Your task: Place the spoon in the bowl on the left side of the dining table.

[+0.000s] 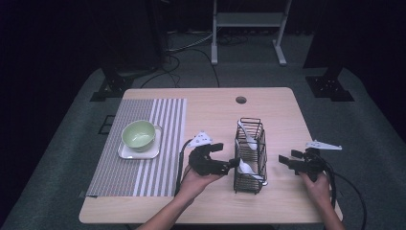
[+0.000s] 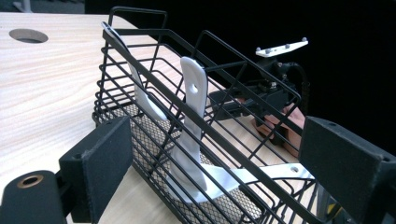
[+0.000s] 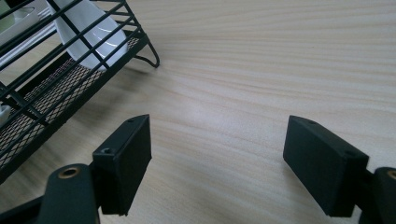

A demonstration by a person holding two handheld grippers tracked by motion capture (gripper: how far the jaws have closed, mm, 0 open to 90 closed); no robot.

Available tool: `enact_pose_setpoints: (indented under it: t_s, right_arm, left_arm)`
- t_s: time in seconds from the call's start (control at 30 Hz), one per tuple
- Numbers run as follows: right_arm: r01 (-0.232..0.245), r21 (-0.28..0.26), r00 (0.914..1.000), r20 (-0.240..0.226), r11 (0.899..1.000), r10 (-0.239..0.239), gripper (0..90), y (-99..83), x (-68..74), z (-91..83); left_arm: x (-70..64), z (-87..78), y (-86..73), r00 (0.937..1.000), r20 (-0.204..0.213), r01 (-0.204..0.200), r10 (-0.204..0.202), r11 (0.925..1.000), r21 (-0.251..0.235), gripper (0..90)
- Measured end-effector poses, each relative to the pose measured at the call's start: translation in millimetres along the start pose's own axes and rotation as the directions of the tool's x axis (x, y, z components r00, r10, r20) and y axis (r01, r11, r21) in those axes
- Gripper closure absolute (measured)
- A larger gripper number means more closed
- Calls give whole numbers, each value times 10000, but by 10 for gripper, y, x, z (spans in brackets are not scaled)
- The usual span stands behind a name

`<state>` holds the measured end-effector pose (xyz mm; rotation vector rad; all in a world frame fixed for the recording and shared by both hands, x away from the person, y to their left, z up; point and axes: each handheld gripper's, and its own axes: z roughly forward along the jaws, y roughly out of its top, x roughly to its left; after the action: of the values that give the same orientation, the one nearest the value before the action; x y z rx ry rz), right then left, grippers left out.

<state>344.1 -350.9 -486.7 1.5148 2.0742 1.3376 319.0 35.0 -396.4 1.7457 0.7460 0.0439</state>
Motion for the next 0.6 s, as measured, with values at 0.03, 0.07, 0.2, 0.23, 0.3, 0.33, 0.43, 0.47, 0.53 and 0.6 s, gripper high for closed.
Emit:
enact_pose_setpoints:
  t_s: [0.03,0.07,0.2,0.23,0.3,0.33,0.43,0.47,0.53,0.6]
  right_arm:
    - [4,-2,10000,0,10000,-4,222,0,-1,0]
    - [3,1,10000,-2,10000,-3,223,0,0,0]
    - [5,-1,10000,-10,10000,-5,223,0,-1,0]
    - [6,0,10000,-11,10000,-6,223,0,-1,0]
    - [28,1,10000,-11,10000,-28,223,0,-1,0]
    - [27,-2,10000,-13,10000,-27,222,0,-1,0]
    - [5,0,10000,-23,10000,-5,223,0,-3,-1]
    - [6,4,10000,-23,10000,-6,223,0,-2,-1]
    - [8,6,10000,-25,10000,-8,223,0,-2,0]
    - [-1,1,10000,-28,10000,1,223,0,-2,-1]
  left_arm:
    - [-4,7,4,10000,-28,19,-19,10000,-12,93]
    - [-4,13,9,10000,-39,-6,6,10000,-6,93]
    - [-6,54,30,10000,35,0,-1,10000,76,143]
    - [-6,67,34,10000,66,42,-42,10000,63,143]
    - [-5,81,41,10000,33,50,-50,10000,69,146]
    - [-6,84,43,10000,16,40,-40,10000,44,170]
    - [-2,92,58,9999,-162,-34,35,10000,81,212]
    - [-4,96,64,9998,-222,-17,18,10000,42,214]
    - [-1,102,78,9998,-204,51,-51,10000,10,238]
    - [-7,117,92,9994,-351,-53,53,10000,14,250]
